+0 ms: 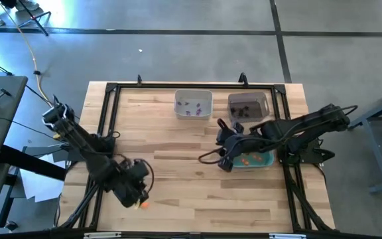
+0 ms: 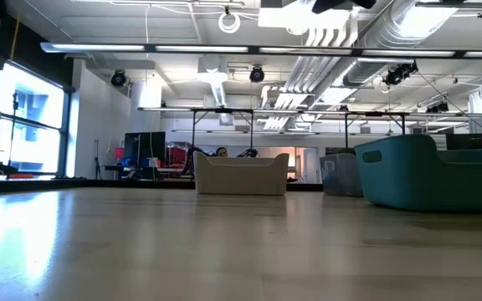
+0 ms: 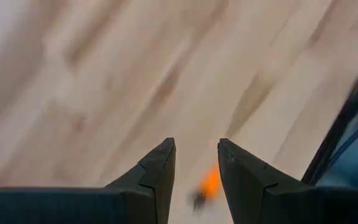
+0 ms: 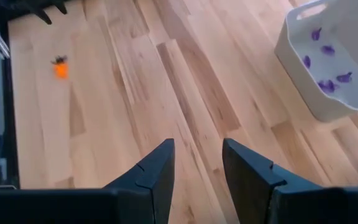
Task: Sort Halloween decoration
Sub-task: Put the black spider toy into the black bin
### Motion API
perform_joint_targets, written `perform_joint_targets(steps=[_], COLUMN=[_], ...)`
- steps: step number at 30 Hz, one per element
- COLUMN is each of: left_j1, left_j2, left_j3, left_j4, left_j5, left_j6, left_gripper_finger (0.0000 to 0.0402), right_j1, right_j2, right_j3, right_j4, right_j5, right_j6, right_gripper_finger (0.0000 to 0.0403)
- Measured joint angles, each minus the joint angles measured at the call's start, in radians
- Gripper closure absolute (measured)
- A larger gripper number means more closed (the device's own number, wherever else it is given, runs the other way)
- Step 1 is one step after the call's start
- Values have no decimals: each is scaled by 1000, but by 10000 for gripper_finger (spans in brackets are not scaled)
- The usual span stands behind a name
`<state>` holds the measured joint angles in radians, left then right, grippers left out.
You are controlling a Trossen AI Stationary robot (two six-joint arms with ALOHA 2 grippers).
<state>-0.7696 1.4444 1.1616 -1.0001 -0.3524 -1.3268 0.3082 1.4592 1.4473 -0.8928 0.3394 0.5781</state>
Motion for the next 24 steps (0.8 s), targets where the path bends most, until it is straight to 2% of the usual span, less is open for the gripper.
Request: perform_joint_targets(steps=[2, 5, 8, 11, 15, 19, 24], left_j1=[-10, 6, 24, 27, 20, -13, -68], left_j2=[30, 65, 93, 111, 117, 117, 117], left_j3=[-35, -85, -137, -177, -186, -186, -186], left_j4=[-7, -21, -9, 94, 225, 281, 291], left_j5=[90, 164, 281, 352, 370, 369, 294], left_j6=[-13, 59, 71, 74, 91, 69, -5], left_gripper_finger=[291, 291, 291, 291, 291, 291, 291], right_j1=[2, 0, -1, -1, 0, 0, 15], right_j2=[2, 2, 2, 2, 2, 2, 2], right_j3=[-17, -43, -51, -57, -56, -56, -56], right_j4=[0, -5, -20, -37, -30, -35, -39], right_j5=[0, -1, -4, -12, -15, -14, -14], right_j6=[0, 27, 50, 51, 57, 107, 159], right_gripper_finger=[274, 274, 274, 274, 274, 274, 274])
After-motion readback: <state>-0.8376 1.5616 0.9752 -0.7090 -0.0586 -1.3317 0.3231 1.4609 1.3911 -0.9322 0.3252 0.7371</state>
